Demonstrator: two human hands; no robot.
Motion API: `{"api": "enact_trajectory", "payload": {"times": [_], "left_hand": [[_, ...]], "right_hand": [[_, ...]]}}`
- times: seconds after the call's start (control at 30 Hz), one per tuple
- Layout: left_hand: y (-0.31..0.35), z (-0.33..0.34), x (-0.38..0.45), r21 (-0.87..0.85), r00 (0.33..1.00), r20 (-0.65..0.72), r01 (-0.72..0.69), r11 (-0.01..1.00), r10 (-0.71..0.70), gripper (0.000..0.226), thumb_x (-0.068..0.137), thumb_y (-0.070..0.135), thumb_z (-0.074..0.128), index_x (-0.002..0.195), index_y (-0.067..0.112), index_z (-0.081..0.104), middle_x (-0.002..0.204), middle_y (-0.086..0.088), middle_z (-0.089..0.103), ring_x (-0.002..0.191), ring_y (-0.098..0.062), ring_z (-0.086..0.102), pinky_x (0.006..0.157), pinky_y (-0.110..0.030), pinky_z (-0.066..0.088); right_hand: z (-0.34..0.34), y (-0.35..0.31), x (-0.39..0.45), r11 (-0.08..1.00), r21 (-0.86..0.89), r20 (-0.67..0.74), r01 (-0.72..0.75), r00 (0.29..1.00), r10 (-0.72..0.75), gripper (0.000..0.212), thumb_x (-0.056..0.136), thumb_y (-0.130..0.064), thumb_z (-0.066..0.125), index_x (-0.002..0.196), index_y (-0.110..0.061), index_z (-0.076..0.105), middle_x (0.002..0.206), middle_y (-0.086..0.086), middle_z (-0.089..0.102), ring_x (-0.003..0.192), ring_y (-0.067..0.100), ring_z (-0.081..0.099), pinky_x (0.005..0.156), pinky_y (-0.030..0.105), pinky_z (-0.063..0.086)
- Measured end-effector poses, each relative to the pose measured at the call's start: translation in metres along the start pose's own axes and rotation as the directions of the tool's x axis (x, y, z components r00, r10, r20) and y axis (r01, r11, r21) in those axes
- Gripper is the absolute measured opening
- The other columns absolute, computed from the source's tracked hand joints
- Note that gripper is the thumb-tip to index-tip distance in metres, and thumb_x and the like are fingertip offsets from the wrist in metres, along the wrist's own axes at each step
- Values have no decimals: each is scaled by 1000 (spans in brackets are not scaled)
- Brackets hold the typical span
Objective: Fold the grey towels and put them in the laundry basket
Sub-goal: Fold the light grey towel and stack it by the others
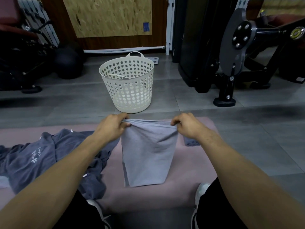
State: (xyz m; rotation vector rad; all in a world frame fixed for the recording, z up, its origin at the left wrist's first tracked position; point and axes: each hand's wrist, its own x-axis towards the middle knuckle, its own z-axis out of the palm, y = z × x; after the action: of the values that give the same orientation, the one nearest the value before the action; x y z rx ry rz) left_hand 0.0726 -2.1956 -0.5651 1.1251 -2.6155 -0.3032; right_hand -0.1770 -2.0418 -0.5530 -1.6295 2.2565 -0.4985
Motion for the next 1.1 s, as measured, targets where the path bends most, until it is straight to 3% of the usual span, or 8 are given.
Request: {"api": "enact_trajectory", "payload": {"times": [0.17, 0.3, 0.47, 0.63, 0.73, 0.83, 0.93, 1.1], "left_hand": [[-14, -3, 2, -185, 999, -15, 40, 982, -43, 10, 91, 27, 64, 91, 17, 64, 83, -1, 68, 82, -24, 61, 73, -36, 49], [-18, -7, 2, -255, 998, 2, 57, 965, -59, 8, 89, 23, 66, 88, 15, 66, 81, -2, 67, 80, -25, 61, 71, -32, 46], [-19, -13, -2, -96, 953, -297, 29, 995, -56, 13, 92, 26, 61, 100, 17, 66, 92, -10, 68, 87, -33, 61, 73, -39, 49], [-10, 0, -7, 104, 986, 161, 35, 994, -52, 12, 94, 35, 57, 96, 24, 62, 89, 0, 66, 87, -26, 61, 72, -36, 50], [-2, -8, -5, -182, 963, 261, 111, 977, -61, 10, 91, 26, 63, 83, 22, 62, 70, 9, 59, 70, -16, 58, 62, -27, 44], [1, -17, 3, -408, 899, 414, 323, 854, -142, 15, 90, 14, 64, 76, 10, 64, 55, 2, 54, 50, -15, 48, 46, -20, 39], [-4, -8, 14, -377, 865, 454, 402, 834, -212, 15, 90, 11, 63, 76, 6, 62, 58, -5, 51, 50, -19, 45, 49, -24, 38], [-14, 27, 41, -148, 895, 386, 298, 943, -222, 3, 91, 13, 59, 89, 13, 56, 75, -3, 57, 55, -14, 51, 52, -24, 41]], "right_hand": [[3, 5, -5, 978, -189, 113, 90, 991, -69, 15, 75, -22, 48, 70, -18, 61, 76, 0, 64, 78, 26, 58, 69, 33, 50], [10, 8, -9, 906, -370, 197, 207, 970, -141, 18, 84, -31, 64, 94, -19, 55, 98, 1, 57, 90, 23, 55, 70, 27, 33], [7, -1, -2, 947, -273, -255, 168, 937, -239, 12, 94, -23, 55, 92, -11, 54, 97, 10, 59, 82, 37, 57, 63, 37, 42], [7, 1, -5, 985, -169, -148, 16, 988, -41, 8, 80, -18, 57, 77, -12, 53, 75, 3, 57, 70, 26, 52, 50, 29, 33], [4, 3, -6, 998, 49, -180, -46, 982, 54, 21, 69, -24, 62, 63, -11, 46, 61, -1, 50, 59, 19, 44, 48, 30, 34], [-1, -1, -4, 928, 360, -149, -94, 976, 156, 17, 66, -19, 64, 73, -11, 51, 62, 3, 56, 54, 19, 52, 47, 35, 45], [-2, -6, 5, 815, 540, 13, -209, 971, 240, 10, 73, -8, 61, 81, -11, 57, 62, 7, 61, 48, 20, 56, 46, 29, 48], [14, 0, 36, 845, 357, 209, -397, 916, 342, 21, 77, 0, 55, 57, -6, 55, 48, 6, 54, 48, 21, 54, 45, 23, 46]]}}
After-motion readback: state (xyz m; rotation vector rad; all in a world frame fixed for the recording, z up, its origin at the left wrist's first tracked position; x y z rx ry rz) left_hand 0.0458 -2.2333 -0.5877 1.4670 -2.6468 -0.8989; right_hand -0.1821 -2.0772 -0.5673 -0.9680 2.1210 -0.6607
